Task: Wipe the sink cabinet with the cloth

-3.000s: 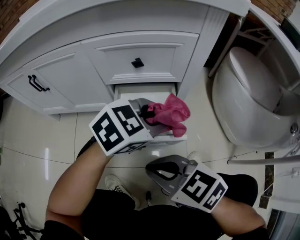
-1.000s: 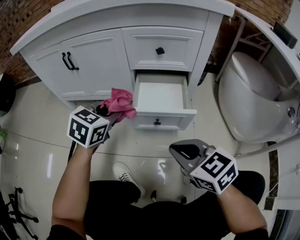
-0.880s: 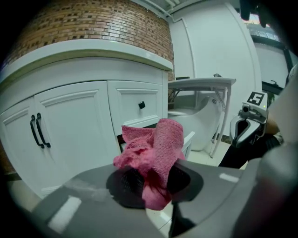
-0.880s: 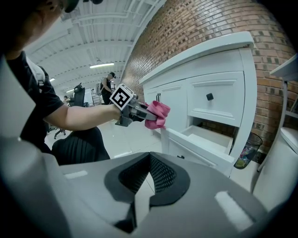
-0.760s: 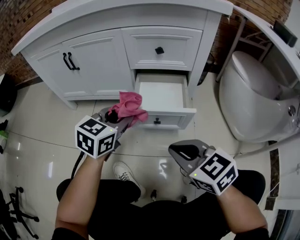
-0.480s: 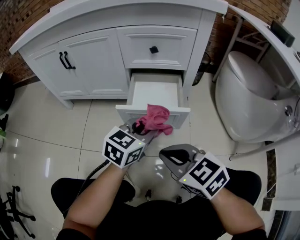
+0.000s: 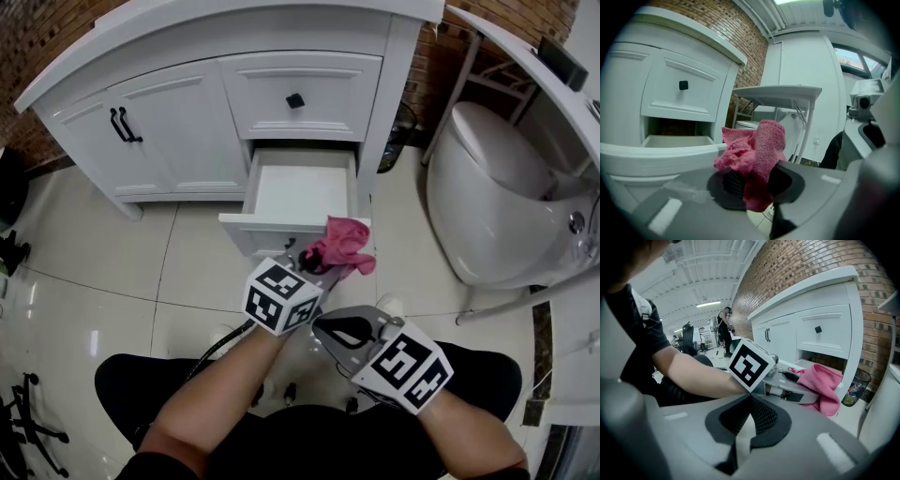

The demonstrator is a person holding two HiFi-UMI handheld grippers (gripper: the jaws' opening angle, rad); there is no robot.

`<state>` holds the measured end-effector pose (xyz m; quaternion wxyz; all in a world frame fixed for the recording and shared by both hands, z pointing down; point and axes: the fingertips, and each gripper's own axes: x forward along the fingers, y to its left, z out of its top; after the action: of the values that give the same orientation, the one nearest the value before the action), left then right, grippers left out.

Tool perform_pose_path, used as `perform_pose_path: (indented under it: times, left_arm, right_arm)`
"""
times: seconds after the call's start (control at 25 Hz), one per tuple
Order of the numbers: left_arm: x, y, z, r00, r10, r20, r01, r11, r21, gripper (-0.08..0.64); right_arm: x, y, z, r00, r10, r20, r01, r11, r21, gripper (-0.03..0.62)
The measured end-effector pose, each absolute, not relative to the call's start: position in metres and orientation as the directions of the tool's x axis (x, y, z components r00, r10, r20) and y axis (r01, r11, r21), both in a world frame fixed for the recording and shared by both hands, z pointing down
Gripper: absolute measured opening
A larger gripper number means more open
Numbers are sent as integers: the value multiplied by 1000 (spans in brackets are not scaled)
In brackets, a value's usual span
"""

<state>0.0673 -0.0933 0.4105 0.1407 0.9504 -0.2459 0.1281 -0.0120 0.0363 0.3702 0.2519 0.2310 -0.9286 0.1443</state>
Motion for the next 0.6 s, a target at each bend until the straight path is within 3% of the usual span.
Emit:
perform_pose_path:
  times: [0.6]
  left_arm:
    - [-3, -112, 424, 748, -592, 301, -650, -744, 153, 94]
  right_arm:
    - [-24, 38, 372, -770, -336, 542, -483, 863, -150, 6]
